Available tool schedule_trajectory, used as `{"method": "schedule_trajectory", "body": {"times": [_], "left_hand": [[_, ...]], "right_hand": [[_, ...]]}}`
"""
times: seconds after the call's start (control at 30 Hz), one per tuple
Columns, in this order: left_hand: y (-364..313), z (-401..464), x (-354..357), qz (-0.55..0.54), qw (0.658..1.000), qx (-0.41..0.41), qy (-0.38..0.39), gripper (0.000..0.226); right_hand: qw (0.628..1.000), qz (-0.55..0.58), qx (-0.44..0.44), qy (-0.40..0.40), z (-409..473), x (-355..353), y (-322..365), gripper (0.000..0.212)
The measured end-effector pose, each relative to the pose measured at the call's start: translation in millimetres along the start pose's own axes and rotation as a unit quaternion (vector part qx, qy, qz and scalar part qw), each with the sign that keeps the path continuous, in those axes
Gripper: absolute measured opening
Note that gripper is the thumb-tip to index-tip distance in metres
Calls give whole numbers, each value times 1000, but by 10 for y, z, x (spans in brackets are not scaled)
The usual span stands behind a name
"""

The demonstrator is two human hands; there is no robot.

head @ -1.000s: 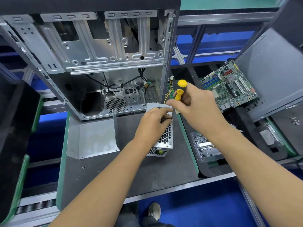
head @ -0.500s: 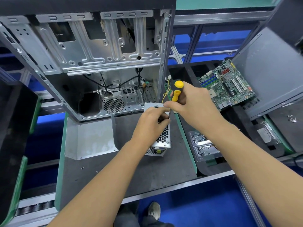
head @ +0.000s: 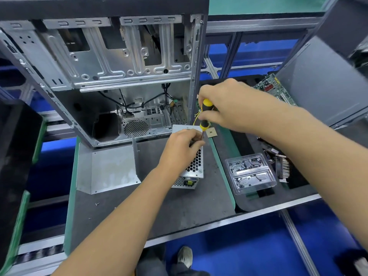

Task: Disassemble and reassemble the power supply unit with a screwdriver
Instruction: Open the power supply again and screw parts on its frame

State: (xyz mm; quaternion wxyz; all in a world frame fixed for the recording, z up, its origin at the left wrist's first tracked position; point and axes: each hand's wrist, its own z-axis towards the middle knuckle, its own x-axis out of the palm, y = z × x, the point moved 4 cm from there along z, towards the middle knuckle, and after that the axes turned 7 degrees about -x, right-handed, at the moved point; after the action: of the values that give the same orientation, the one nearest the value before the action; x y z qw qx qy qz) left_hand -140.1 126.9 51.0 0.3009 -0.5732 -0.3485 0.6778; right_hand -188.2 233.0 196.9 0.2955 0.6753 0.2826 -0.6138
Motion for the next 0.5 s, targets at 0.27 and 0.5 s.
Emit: {"method": "schedule_trajectory", "body": {"times": [0.27, 0.5], "left_hand": [[114, -231, -3, 140, 989, -44, -8, 101], [203, -200, 125, 200, 976, -78, 36, 98]], "right_hand": [[987, -147, 22, 64, 155, 9, 170, 31], [934, -267, -119, 206, 174, 96, 229, 29]]}}
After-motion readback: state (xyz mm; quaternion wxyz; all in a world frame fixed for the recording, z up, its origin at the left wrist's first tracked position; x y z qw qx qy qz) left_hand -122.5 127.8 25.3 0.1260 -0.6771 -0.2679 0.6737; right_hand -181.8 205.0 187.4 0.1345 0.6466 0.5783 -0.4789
